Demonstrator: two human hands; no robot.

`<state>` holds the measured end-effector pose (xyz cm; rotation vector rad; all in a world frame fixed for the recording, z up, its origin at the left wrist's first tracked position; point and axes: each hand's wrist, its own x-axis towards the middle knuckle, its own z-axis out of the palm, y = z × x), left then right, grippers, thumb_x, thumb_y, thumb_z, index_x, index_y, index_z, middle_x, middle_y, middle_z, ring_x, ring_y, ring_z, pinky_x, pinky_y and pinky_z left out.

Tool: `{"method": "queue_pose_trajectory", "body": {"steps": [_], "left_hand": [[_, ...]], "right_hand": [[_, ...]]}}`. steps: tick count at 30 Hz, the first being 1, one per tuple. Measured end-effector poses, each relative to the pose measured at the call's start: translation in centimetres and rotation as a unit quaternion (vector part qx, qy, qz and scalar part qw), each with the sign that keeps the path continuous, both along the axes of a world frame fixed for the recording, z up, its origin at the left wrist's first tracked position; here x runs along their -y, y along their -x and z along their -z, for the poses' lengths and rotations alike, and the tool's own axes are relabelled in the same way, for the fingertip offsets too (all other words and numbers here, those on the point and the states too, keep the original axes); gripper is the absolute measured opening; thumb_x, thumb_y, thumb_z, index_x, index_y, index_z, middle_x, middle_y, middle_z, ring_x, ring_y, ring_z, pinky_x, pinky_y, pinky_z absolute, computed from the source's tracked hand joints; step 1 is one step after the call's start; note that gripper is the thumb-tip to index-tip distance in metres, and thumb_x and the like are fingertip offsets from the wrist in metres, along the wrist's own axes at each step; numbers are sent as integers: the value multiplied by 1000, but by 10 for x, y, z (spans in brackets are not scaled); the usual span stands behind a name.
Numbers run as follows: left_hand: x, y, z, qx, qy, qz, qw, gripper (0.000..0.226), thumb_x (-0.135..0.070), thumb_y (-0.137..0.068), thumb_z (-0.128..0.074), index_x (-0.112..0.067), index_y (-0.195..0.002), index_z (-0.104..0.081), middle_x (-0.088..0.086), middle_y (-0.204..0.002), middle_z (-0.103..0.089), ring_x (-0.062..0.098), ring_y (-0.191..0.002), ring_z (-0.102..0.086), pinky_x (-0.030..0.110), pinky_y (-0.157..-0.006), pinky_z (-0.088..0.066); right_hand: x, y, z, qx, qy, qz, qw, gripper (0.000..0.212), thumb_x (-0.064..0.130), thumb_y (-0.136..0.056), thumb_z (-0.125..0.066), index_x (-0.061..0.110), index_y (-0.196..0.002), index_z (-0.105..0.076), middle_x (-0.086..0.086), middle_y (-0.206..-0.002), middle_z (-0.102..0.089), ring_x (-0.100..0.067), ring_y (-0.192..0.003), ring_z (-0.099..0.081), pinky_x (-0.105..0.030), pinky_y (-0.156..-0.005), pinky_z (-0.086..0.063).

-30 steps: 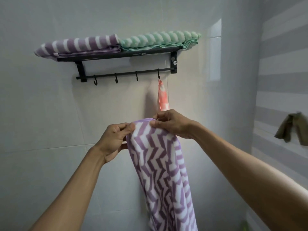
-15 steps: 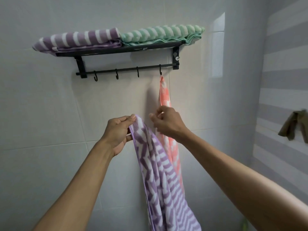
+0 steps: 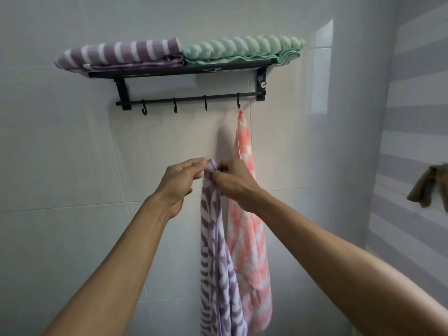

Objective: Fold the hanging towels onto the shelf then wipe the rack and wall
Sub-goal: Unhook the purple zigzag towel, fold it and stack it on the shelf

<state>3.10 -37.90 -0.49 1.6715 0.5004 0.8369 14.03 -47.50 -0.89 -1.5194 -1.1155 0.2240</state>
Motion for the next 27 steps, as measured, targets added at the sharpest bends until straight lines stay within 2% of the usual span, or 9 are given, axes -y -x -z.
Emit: {"method": "queue_pose_trajectory", "body": {"steps": [4,7,10,12,15,18,19,24,27], "left_hand": [[-3,3,15,-21,5,84,996,36,-30,-91,-67,-11,-121,-64,4,-103,-75,20,-93,-66,38,-89,-44],[-4,4,20,2,-30,67,997,31,-25,-92,-65,0,-111,-69,15,-106,-75,26,-93,-70,36,-84,-57],[-8,5,17,25,-67,22,997,40,-35,-84,-71,2,-100,-71,21,-102,-74,31,-89,-71,43,-86,-58],[-10,8,18,-12,-97,36,995,41,-34,-80,-76,1,-100,-72,19,-100,-75,33,-92,-73,46,-87,-59],[-22,8,34,-115,-151,46,981,39,-34,-81,-82,1,-97,-74,12,-96,-77,28,-87,-75,40,-81,-61],[-52,17,64,-161,-168,3,973,68,-60,-72,-77,6,-83,-64,1,-76,-64,18,-69,-59,33,-67,-47],[-62,20,74,-165,-169,-20,972,68,-62,-74,-74,4,-79,-61,0,-72,-58,16,-69,-53,32,-66,-43],[-71,28,86,-126,-143,-167,967,48,-47,-93,-62,-13,-64,-44,-1,-60,-40,17,-60,-38,30,-59,-29],[-62,15,62,-61,-154,-188,968,45,-33,-93,-66,-12,-61,-45,-1,-58,-36,16,-59,-33,29,-56,-25]], "right_hand": [[1,-3,-12,-80,-36,-6,996,24,14,-98,-57,11,-74,-61,-1,-63,-57,-15,-57,-56,-22,-50,-46],[1,-17,-16,-20,-16,11,1000,28,25,-100,-59,6,-81,-66,-4,-70,-55,-16,-64,-54,-28,-57,-46],[-1,-35,-19,-2,-6,59,998,30,24,-100,-54,-1,-92,-68,-4,-75,-55,-18,-69,-52,-37,-61,-50],[-1,-44,-23,-10,-20,86,996,29,24,-99,-55,0,-86,-66,-3,-70,-52,-20,-68,-48,-39,-59,-46],[3,-62,-33,-28,-51,126,990,28,25,-98,-55,10,-75,-62,-2,-67,-49,-19,-65,-44,-33,-58,-38],[16,-84,-47,-54,-87,184,977,27,26,-98,-54,10,-78,-64,1,-71,-55,-16,-64,-48,-28,-57,-40],[22,-94,-50,-54,-93,209,972,27,25,-99,-54,12,-76,-63,2,-70,-53,-14,-62,-46,-26,-55,-39],[46,-122,-43,-24,-88,320,943,32,24,-97,-51,11,-68,-54,0,-64,-45,-21,-65,-41,-30,-54,-35],[43,-104,-30,2,-85,269,959,34,29,-93,-57,13,-63,-53,1,-59,-47,-20,-61,-43,-29,-53,-37]]}}
